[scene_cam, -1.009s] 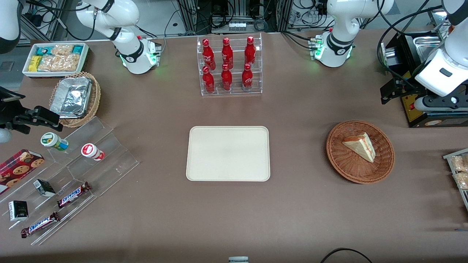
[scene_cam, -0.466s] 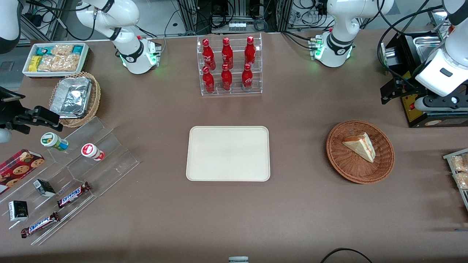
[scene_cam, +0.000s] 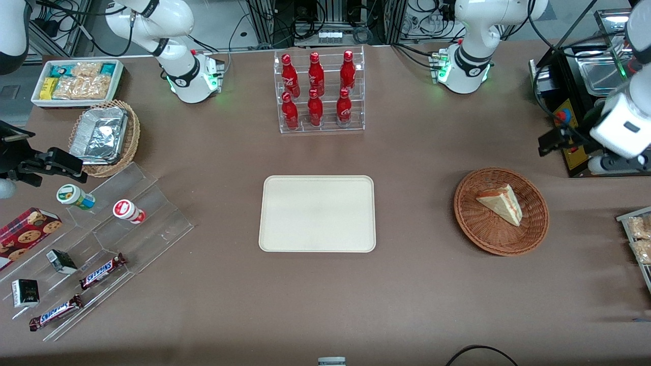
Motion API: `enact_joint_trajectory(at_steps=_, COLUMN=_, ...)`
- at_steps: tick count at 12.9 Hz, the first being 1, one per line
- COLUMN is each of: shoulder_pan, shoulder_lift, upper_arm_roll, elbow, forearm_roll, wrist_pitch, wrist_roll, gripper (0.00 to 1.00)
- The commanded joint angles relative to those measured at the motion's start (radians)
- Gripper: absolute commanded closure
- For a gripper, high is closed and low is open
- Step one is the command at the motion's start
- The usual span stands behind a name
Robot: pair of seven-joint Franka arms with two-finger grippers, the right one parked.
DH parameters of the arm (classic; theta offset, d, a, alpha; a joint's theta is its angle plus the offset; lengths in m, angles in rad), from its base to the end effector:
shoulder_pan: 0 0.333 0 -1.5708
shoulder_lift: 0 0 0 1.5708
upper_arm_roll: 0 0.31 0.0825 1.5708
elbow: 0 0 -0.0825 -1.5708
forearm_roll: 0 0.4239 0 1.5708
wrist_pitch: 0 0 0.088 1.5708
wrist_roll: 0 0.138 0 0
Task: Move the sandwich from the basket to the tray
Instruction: 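Lower the open left gripper over the sandwich in the wicker basket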
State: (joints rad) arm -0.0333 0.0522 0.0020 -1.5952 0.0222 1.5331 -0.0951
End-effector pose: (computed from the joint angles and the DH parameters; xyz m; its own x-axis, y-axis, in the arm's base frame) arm 0.5990 -0.0156 0.5410 0.9917 0.0648 -0.1114 0.0615 -0.9976 -0.0330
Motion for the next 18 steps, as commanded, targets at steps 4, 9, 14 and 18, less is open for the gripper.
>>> enact_joint_trajectory(at_steps=4, shoulder_pan=0.000, shoulder_lift=0.164, upper_arm_roll=0.015, elbow=-0.012, forearm_roll=0.009, wrist_pitch=0.099, wrist_roll=-0.184, gripper=0.00)
enact_joint_trajectory(at_steps=9, shoulder_pan=0.009, shoulder_lift=0.186, upper_arm_roll=0.015, elbow=-0.253, forearm_roll=0.005, wrist_pitch=0.419, wrist_roll=-0.492, gripper=0.00)
enact_joint_trajectory(at_steps=14, shoulder_pan=0.009, shoulder_lift=0.138, upper_arm_roll=0.108, elbow=-0.507, forearm_roll=-0.013, wrist_pitch=0.701, wrist_roll=-0.606, gripper=0.00)
enact_joint_trajectory(at_steps=18, shoulder_pan=-0.003, shoulder_lift=0.179, upper_arm_roll=0.113, elbow=-0.546, forearm_roll=-0.123, wrist_pitch=0.834, wrist_roll=-0.744, gripper=0.00)
